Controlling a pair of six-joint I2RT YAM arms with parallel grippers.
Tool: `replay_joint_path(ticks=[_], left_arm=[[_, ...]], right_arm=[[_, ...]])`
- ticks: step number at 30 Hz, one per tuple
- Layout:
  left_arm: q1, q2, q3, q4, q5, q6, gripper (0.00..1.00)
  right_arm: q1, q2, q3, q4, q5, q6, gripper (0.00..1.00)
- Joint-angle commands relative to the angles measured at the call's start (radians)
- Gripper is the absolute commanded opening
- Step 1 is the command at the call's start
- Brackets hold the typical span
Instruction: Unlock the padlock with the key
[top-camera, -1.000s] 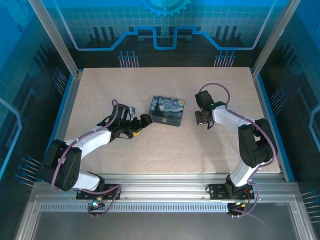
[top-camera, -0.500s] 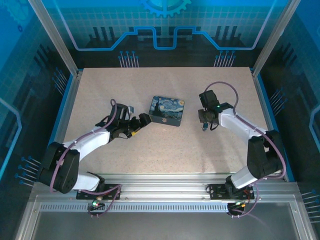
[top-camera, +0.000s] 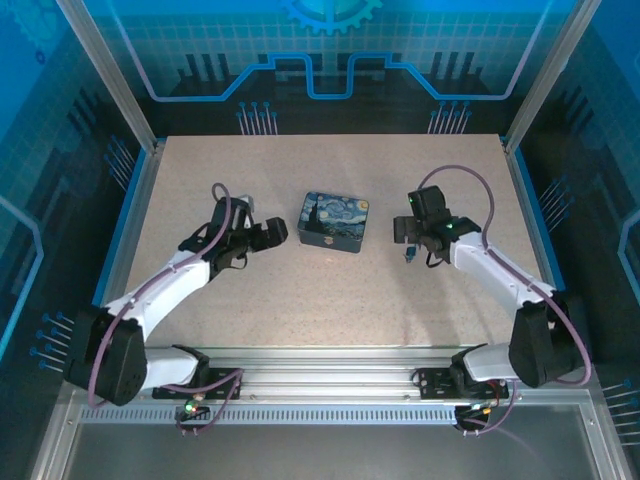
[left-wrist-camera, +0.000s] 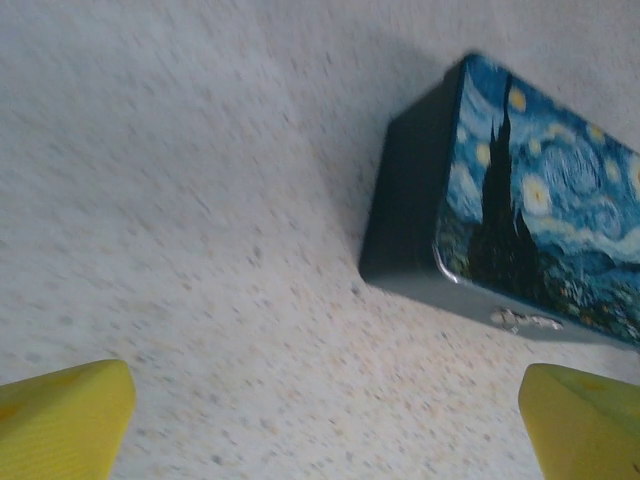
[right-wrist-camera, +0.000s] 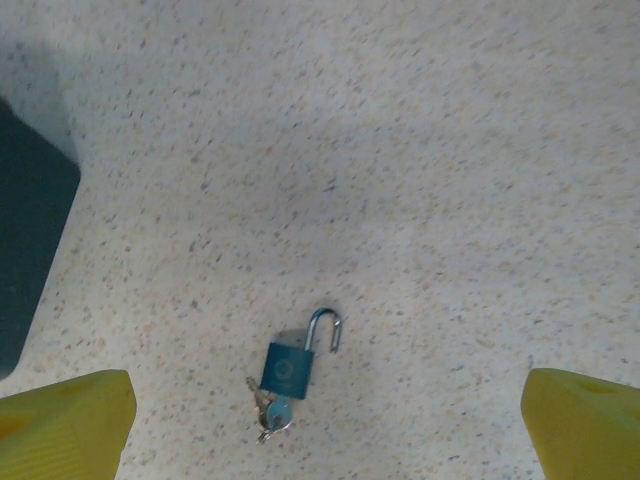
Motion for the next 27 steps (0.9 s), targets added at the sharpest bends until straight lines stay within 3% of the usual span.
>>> replay_joint_path(ticks=[1, 7, 15, 18, 21, 23, 27], left_arm=[[0.026, -0.051, -0.026, 0.088, -0.195, 0.195, 0.99], [0.107, -0.001, -0.144, 0.316, -0.261, 0.325, 0.99], [0.177, 0.099, -0.159, 0.476, -0.229, 0.377, 0.99], [0.193, 0.152, -0.160, 0.472, -0.224, 0.385, 0.99], [0.197, 0.188, -0.233, 0.651, -0.222, 0.415, 0.99], [0.205, 0.211, -0.224, 0.654, -0.223, 0.435, 0.99], [0.244, 0.248, -0.288, 0.850, -0.148, 0.489, 0.99]], right_arm=[[0.000, -0.085, -0.091, 0.148, 0.114, -0.018, 1.00], [0.009, -0.219, -0.398, 0.624, 0.143, -0.202, 1.00], [-0.058, -0.178, -0.448, 0.697, 0.148, -0.223, 1.00], [-0.071, -0.153, -0.505, 0.826, 0.121, -0.232, 1.00], [-0.084, -0.115, -0.563, 0.978, 0.107, -0.249, 1.00], [-0.094, -0.081, -0.575, 1.059, 0.076, -0.271, 1.00], [-0.118, -0.025, -0.577, 1.169, -0.025, -0.358, 1.00]])
